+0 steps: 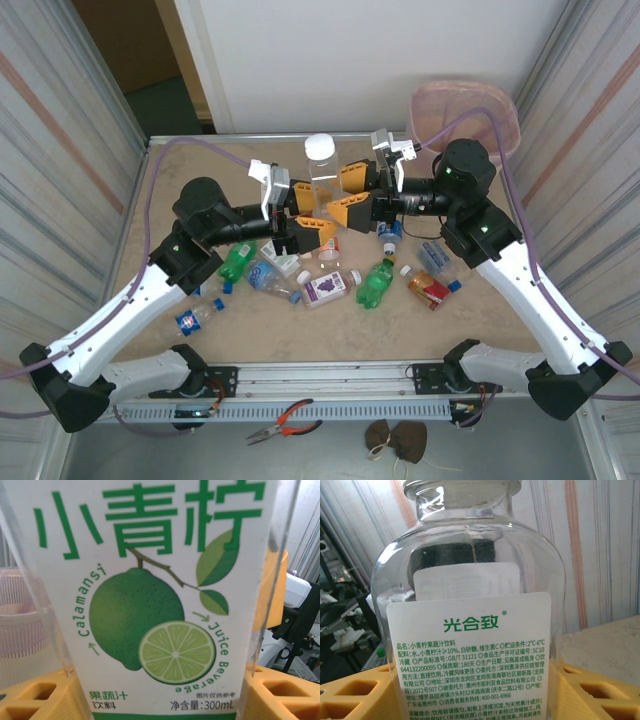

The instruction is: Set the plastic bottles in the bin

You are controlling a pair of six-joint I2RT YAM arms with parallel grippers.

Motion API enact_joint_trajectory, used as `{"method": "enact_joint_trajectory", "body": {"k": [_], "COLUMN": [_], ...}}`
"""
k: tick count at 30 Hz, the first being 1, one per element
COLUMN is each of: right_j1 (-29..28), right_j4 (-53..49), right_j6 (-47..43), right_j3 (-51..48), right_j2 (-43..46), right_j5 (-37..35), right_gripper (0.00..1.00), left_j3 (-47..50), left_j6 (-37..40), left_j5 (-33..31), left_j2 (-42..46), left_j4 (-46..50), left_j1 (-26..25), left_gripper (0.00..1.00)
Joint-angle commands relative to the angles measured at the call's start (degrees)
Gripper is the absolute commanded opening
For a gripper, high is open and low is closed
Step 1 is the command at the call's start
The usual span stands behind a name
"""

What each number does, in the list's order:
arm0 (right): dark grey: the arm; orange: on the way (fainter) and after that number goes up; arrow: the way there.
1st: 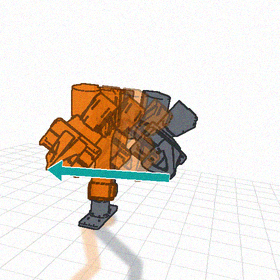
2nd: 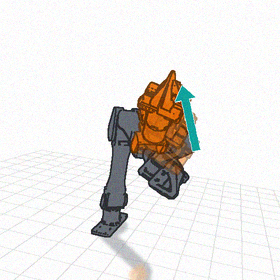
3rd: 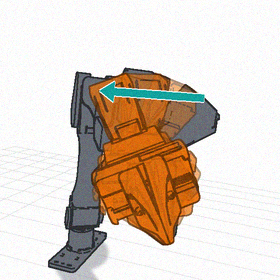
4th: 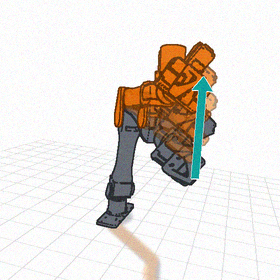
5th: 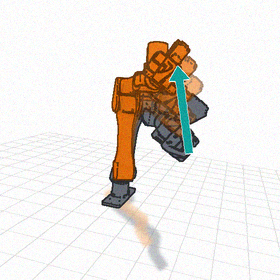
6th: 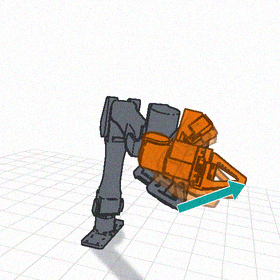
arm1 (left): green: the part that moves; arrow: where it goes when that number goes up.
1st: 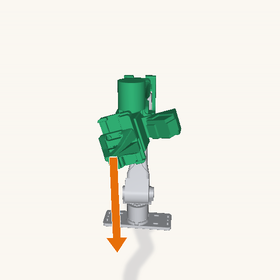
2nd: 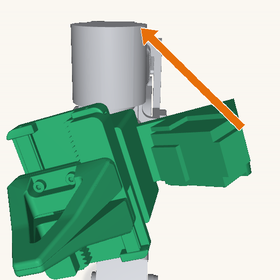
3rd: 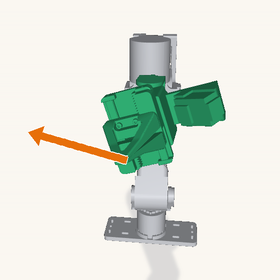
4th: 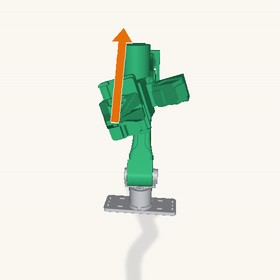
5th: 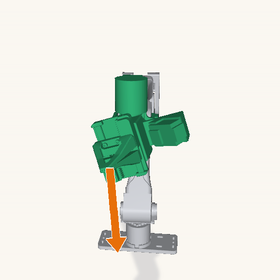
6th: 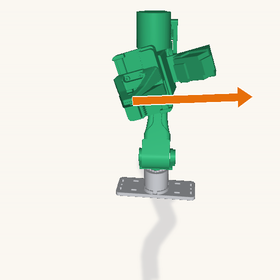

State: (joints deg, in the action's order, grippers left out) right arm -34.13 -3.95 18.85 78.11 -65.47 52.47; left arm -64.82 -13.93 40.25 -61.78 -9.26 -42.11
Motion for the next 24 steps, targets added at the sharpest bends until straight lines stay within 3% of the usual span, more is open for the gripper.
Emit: {"method": "enact_joint_trajectory", "body": {"k": [1, 8, 16, 24], "right_j1": [-0.75, -0.61, 3.31, 18.41], "right_j4": [0.30, -4.37, -9.62, -16.95], "right_j6": [0.04, -3.21, -5.48, -4.97], "right_j3": [1.48, 2.47, 5.36, 10.31], "right_j2": [1.66, 2.18, 1.95, -0.77], "right_j5": [-0.16, -3.29, -6.03, -10.23], "right_gripper": [0.57, 0.56, 0.56, 0.57], "left_j3": [-0.72, 1.52, 3.88, 5.47], "left_j6": [1.70, 2.75, 3.64, 3.62], "left_j5": [-2.92, -6.54, -11.58, -16.22], "left_j2": [1.61, 5.04, 9.38, 12.79], "left_j4": [0.40, 3.29, 7.22, 10.20], "left_j1": [0.18, 0.18, 0.18, 0.16], "left_gripper": [0.66, 0.81, 0.83, 0.84]}}
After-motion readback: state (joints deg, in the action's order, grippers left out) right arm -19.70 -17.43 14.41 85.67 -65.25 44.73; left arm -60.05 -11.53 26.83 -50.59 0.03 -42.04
